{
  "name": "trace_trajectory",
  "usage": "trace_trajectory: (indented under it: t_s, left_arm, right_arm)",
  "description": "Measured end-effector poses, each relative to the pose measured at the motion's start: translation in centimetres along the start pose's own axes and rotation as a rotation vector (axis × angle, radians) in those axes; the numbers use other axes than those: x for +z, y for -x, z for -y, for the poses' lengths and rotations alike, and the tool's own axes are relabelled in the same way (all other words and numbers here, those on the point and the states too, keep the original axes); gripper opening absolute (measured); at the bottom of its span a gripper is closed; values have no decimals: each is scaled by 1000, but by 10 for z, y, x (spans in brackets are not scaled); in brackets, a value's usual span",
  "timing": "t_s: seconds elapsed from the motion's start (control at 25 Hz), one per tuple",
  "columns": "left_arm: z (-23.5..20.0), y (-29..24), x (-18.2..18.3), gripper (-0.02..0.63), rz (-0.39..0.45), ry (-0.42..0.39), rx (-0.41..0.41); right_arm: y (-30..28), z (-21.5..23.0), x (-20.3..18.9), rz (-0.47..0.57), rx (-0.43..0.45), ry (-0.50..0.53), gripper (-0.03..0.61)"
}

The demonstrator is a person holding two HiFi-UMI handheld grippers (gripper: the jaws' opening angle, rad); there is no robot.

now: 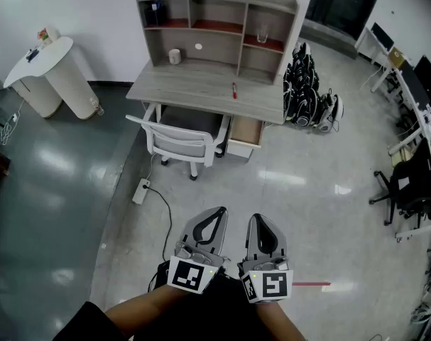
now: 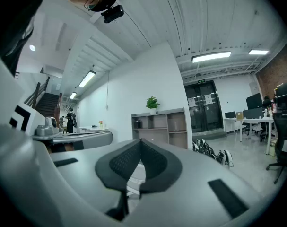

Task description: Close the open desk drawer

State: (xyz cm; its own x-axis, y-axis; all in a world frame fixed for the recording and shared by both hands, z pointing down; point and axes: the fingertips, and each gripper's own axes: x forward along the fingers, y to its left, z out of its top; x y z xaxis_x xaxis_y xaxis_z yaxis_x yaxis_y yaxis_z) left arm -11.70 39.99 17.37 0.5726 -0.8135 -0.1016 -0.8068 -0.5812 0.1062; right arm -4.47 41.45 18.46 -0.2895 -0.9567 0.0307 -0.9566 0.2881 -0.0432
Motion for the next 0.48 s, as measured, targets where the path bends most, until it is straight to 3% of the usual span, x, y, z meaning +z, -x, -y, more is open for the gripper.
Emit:
trace_trajectory:
  t_s: [0.36,0.48]
  left_arm:
    - [7,2,-12,5,-18,10,13]
    - [5,3,-19,5,-26,-32,20]
  right_arm:
    - [19,21,-10,1,-3,-58,15]
    - [26,33,-15,6,-13,-87,15]
